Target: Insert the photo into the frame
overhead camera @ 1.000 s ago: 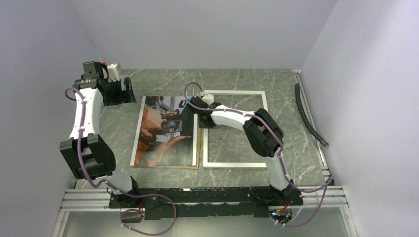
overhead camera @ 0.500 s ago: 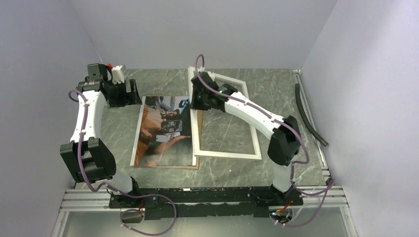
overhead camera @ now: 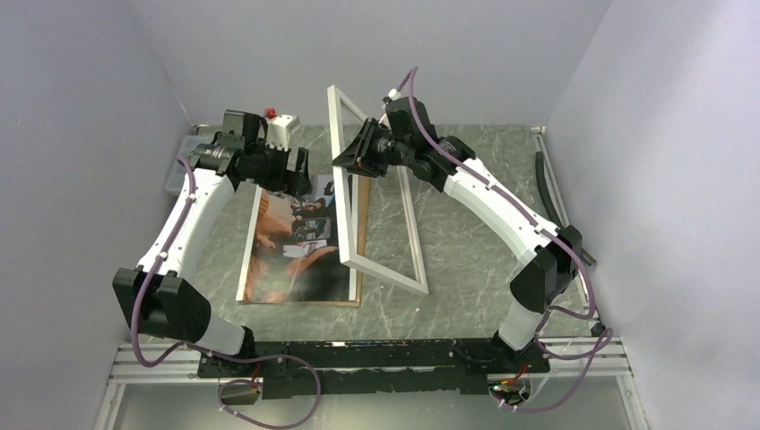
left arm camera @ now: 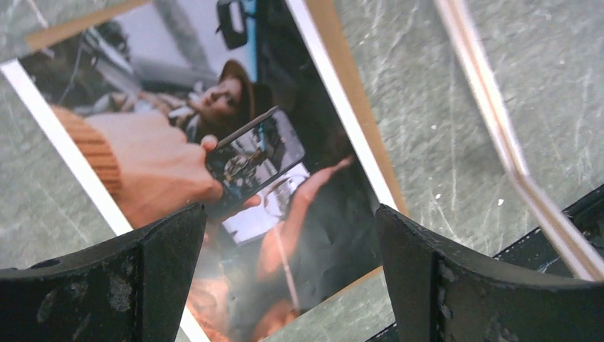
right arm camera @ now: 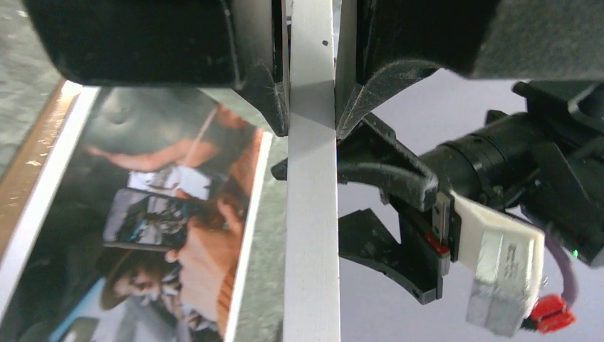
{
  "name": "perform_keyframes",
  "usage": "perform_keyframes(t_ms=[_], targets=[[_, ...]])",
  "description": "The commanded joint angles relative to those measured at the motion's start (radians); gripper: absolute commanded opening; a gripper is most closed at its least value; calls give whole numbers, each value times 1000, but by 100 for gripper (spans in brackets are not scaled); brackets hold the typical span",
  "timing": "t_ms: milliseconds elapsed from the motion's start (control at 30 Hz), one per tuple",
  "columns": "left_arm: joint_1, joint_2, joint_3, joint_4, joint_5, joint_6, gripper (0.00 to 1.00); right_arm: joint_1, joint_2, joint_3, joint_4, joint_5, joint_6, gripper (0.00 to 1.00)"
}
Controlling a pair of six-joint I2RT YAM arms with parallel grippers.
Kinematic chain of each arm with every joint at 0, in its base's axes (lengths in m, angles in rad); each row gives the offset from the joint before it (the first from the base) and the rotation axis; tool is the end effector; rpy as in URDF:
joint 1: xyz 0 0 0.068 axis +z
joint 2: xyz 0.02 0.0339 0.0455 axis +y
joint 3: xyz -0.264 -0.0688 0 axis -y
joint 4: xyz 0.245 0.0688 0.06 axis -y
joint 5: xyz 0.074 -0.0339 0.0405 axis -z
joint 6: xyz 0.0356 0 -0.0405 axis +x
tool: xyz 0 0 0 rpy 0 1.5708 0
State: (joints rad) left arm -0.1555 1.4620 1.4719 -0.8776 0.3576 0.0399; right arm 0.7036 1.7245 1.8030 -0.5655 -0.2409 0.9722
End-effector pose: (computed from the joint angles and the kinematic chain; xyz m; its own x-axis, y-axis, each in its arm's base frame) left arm 0.2995 -0.0596 0.3565 -0.7383 0.1536 -0.6567 0.3984 0.8850 -0.2410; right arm 0.2964 0.2626 0.4026 -0.8529 0.3285 -0.4057 -0.1498 0.5905 0.7930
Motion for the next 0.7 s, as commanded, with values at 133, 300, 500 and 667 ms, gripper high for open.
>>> perform_keyframes(t_ms=[133,300,500,667], targets=[[-126,-34,153,28,3,-91,94,-64,-96,-109,359,-273,274,0],[-210,-10,192,25,-45,-112,94,-98,-122,-176,443,-315,347,0],[-301,41,230,44,-109,-121,94,-159,-171,-379,617,-392,446,0],[-375,72,265,65,-161,-114,94,-212,-216,-470,661,-438,467,7]])
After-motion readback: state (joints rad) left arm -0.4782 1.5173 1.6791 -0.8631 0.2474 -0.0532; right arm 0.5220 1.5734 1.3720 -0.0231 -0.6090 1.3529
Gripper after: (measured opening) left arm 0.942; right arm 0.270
